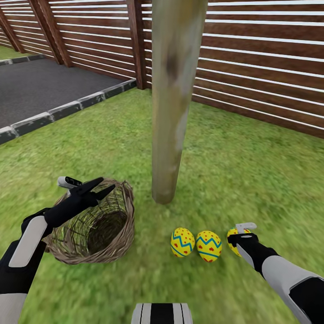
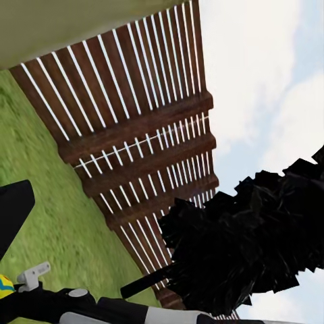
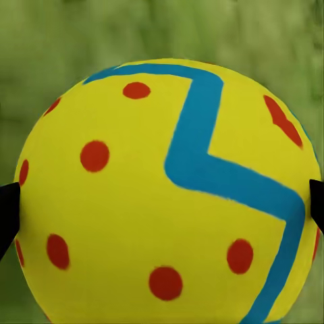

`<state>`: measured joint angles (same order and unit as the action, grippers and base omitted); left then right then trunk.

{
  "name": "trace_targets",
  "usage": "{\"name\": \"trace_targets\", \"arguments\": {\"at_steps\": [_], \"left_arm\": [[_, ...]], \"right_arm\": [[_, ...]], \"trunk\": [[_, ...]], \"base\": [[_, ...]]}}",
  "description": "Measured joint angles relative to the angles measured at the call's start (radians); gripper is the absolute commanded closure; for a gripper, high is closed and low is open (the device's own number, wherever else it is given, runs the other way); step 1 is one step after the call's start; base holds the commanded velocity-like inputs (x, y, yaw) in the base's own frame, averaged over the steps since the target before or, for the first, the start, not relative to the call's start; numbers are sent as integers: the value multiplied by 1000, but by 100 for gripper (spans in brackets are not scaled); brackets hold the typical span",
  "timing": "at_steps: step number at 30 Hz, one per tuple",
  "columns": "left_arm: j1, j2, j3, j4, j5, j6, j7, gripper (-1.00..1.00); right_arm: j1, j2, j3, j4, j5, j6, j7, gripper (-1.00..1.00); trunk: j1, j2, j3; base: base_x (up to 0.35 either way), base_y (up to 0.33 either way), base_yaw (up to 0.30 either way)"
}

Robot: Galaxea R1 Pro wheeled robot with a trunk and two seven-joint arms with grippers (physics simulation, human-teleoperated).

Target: Take the three Easter eggs out of the wicker basket on the lawn in the garden, then place them on the lawn next to a single tree (choose any tree) so that all three eggs are next to the same tree and none are left in the basket.

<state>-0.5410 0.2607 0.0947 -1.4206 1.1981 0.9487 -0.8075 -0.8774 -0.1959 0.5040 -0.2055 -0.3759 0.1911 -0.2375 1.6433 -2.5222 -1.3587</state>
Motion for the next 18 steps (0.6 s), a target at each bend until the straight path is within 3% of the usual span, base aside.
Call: {"name": "trace_targets", "arguments": {"at_steps": [4,18], "left_arm": [[0,0,0,-1,0,-2,-1,-100],[0,-2,-11,-2,-1,0,0,-100]], "right_arm": [[0,0,0,0,1,0,0,100],[0,0,1,-3,3,-3,0,100]], "trunk": [[0,0,0],[6,-3,-54]], "base": [[7,0,0],[0,0,0]]}}
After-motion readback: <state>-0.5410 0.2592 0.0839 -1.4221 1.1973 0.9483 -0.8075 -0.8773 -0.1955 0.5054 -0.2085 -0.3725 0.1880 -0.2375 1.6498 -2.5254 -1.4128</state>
